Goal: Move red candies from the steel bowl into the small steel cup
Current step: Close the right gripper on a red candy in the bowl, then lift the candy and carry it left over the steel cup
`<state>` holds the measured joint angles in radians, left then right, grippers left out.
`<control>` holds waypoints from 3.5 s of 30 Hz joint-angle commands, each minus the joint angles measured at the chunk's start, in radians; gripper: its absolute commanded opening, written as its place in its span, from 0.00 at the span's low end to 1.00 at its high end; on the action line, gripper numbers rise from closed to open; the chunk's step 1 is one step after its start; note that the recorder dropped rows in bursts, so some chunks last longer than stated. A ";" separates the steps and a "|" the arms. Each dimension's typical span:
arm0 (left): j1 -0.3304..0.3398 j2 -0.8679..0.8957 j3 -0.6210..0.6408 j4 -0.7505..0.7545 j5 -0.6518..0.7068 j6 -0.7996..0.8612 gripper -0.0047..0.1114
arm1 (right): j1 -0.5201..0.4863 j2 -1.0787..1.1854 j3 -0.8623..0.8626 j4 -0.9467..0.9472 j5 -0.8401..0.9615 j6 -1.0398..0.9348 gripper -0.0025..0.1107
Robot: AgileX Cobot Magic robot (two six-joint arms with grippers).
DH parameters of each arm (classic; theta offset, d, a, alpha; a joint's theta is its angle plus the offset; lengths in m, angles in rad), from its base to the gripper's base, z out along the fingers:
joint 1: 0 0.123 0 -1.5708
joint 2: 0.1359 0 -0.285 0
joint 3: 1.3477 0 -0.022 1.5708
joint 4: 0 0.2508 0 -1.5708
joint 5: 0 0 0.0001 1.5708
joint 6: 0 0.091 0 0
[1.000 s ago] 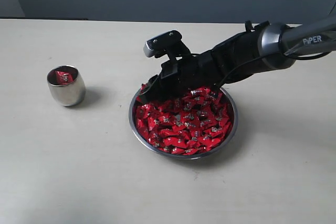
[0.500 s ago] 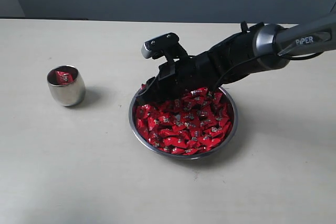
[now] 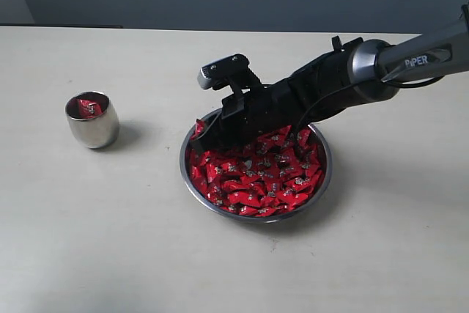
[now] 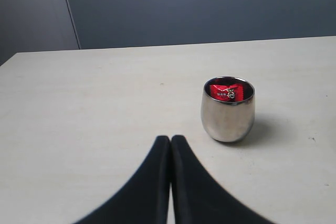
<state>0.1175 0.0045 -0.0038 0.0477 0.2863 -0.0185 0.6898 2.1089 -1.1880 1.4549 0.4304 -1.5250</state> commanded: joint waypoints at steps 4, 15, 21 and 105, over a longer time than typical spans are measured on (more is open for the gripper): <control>0.001 -0.004 0.004 -0.002 -0.002 -0.001 0.04 | -0.001 0.000 -0.004 -0.008 0.001 -0.001 0.31; 0.001 -0.004 0.004 -0.002 -0.002 -0.001 0.04 | -0.001 0.000 -0.004 -0.011 -0.017 0.016 0.15; 0.001 -0.004 0.004 -0.002 -0.002 -0.001 0.04 | -0.001 0.000 -0.004 -0.014 -0.017 0.016 0.01; 0.001 -0.004 0.004 -0.002 -0.002 -0.001 0.04 | 0.090 0.274 -0.677 0.030 0.222 0.031 0.01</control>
<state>0.1175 0.0045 -0.0038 0.0477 0.2863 -0.0185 0.7642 2.3454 -1.8133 1.5183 0.6364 -1.5391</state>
